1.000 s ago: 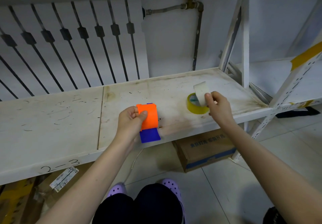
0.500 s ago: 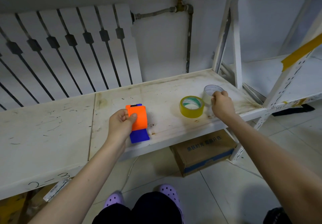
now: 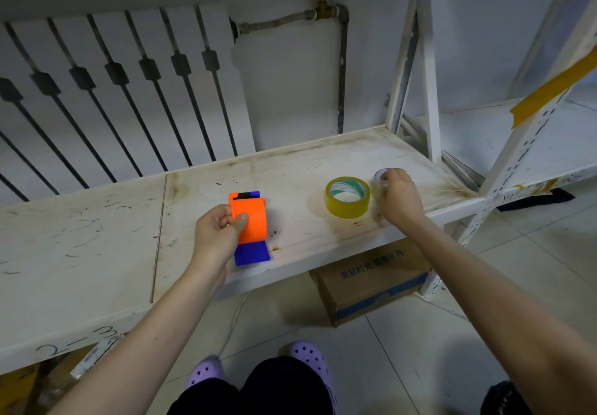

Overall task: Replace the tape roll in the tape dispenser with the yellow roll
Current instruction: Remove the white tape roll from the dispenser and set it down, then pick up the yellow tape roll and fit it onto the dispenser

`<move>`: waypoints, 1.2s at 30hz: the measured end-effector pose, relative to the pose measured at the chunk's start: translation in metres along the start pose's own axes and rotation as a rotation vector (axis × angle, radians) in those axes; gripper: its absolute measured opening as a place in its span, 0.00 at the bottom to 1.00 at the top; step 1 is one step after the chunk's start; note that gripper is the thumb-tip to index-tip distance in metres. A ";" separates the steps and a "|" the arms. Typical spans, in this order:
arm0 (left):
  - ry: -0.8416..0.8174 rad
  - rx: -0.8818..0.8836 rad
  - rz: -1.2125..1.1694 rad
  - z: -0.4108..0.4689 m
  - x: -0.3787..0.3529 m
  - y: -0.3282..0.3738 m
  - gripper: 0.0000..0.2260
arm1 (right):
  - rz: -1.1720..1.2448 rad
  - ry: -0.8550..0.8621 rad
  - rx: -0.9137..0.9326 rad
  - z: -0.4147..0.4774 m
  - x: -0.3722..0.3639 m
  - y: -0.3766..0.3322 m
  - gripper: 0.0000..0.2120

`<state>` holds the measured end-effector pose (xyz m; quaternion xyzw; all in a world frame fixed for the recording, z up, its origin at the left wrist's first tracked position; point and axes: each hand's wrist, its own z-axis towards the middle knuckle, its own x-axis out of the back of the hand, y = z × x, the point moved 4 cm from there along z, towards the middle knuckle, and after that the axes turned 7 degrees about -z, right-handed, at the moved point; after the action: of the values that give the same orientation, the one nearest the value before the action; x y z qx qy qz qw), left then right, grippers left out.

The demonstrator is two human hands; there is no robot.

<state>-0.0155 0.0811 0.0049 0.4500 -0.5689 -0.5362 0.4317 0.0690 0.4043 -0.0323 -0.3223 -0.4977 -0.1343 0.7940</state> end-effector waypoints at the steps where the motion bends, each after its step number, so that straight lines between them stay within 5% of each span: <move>1: -0.003 -0.002 -0.004 0.000 -0.001 0.000 0.04 | 0.001 0.045 0.066 -0.002 0.004 -0.012 0.14; 5: -0.009 -0.013 -0.017 -0.003 -0.002 0.000 0.02 | -0.076 0.027 0.233 -0.014 0.000 -0.050 0.11; 9: -0.011 -0.034 -0.015 -0.007 0.000 0.003 0.05 | -0.218 -0.230 0.225 -0.022 -0.028 -0.063 0.19; 15: 0.011 -0.046 -0.067 -0.011 0.016 0.010 0.06 | -0.266 -0.298 0.139 -0.025 -0.040 -0.067 0.12; 18: 0.017 -0.051 -0.091 -0.017 0.025 0.014 0.05 | -0.032 -0.261 0.115 -0.029 -0.027 -0.078 0.09; 26: 0.003 -0.150 -0.137 -0.042 0.043 0.034 0.08 | 1.134 -0.374 -0.161 -0.075 0.039 -0.140 0.06; 36: 0.001 -0.470 -0.048 -0.086 0.066 0.063 0.10 | 1.304 -0.443 -0.118 -0.142 0.060 -0.194 0.13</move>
<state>0.0508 -0.0015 0.0730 0.3509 -0.4174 -0.6637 0.5119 0.0932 0.1721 0.0515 -0.6181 -0.3446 0.4126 0.5735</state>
